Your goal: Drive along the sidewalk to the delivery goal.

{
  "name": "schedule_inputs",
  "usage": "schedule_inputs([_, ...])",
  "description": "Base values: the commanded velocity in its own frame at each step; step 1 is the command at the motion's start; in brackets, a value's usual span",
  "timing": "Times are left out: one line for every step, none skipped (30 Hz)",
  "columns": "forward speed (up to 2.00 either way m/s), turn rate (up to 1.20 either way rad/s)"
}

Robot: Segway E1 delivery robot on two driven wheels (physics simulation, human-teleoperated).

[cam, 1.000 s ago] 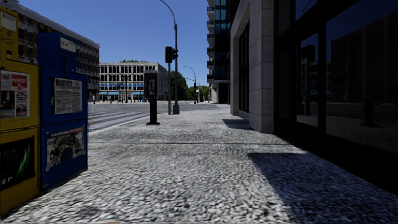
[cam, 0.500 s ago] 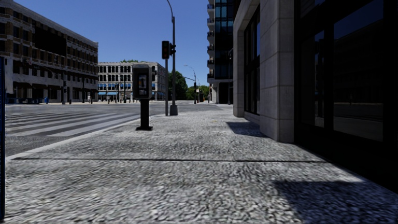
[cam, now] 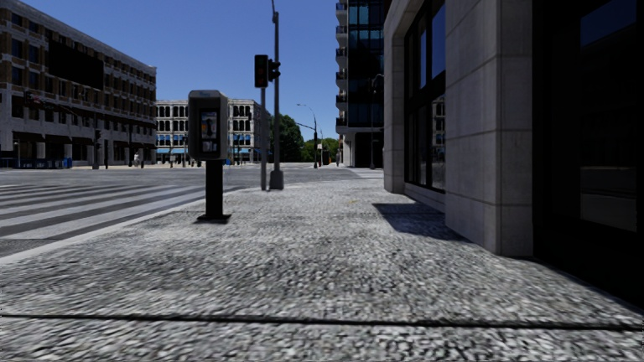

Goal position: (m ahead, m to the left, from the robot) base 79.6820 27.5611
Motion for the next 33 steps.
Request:
schedule_inputs([2.0,0.0])
schedule_inputs([2.0,0.0])
schedule_inputs([2.0,0.0])
schedule_inputs([2.0,0.0])
schedule_inputs([2.0,0.0])
schedule_inputs([2.0,0.0])
schedule_inputs([2.0,0.0])
schedule_inputs([2.0,0.0])
schedule_inputs([2.0,0.0])
schedule_inputs([2.0,0.0])
schedule_inputs([2.0,0.0])
schedule_inputs([2.0,0.0])
schedule_inputs([2.0,0.0])
schedule_inputs([2.0,0.0])
schedule_inputs([2.0,0.0])
schedule_inputs([2.0,0.0])
schedule_inputs([2.0,0.0])
schedule_inputs([2.0,0.0])
schedule_inputs([2.0,0.0])
schedule_inputs([2.0,0.0])
schedule_inputs([2.0,0.0])
schedule_inputs([2.0,0.0])
schedule_inputs([2.0,0.0])
schedule_inputs([2.0,0.0])
schedule_inputs([2.0,0.0])
schedule_inputs([2.0,0.0])
schedule_inputs([2.0,0.0])
schedule_inputs([2.0,0.0])
schedule_inputs([2.0,0.0])
schedule_inputs([2.0,0.0])
schedule_inputs([2.0,0.0])
schedule_inputs([2.0,0.0])
schedule_inputs([2.0,0.0])
